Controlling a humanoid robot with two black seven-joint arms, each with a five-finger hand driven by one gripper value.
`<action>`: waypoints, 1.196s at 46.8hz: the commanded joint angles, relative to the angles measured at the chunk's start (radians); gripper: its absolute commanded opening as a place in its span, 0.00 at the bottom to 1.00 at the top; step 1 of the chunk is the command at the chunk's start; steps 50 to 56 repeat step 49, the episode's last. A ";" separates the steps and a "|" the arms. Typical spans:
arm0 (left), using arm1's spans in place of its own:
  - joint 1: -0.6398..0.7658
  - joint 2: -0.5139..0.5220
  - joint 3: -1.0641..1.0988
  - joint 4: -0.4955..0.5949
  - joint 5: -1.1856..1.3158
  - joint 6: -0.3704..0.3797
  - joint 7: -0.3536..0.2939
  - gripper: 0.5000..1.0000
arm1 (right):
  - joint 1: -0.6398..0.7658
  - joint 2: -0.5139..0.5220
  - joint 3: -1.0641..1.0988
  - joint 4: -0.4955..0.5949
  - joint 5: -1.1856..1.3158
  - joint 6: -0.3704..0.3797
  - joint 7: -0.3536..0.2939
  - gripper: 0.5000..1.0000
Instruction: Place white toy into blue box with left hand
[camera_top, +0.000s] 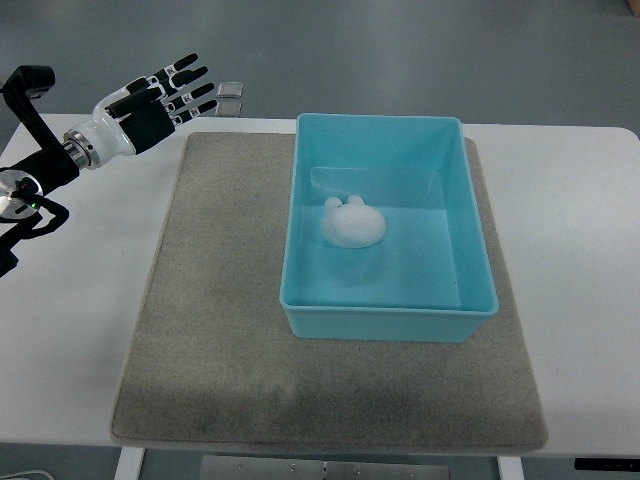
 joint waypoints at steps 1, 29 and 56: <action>0.000 0.004 -0.013 0.000 0.003 0.000 0.000 0.99 | 0.000 0.000 0.000 0.000 0.000 0.000 -0.001 0.87; 0.003 0.002 -0.013 -0.003 0.006 0.000 0.000 0.99 | 0.000 0.000 0.001 0.003 0.000 0.002 0.000 0.87; -0.006 -0.004 -0.016 -0.007 0.003 0.000 0.000 0.99 | 0.002 0.000 -0.003 0.015 -0.014 0.009 0.000 0.87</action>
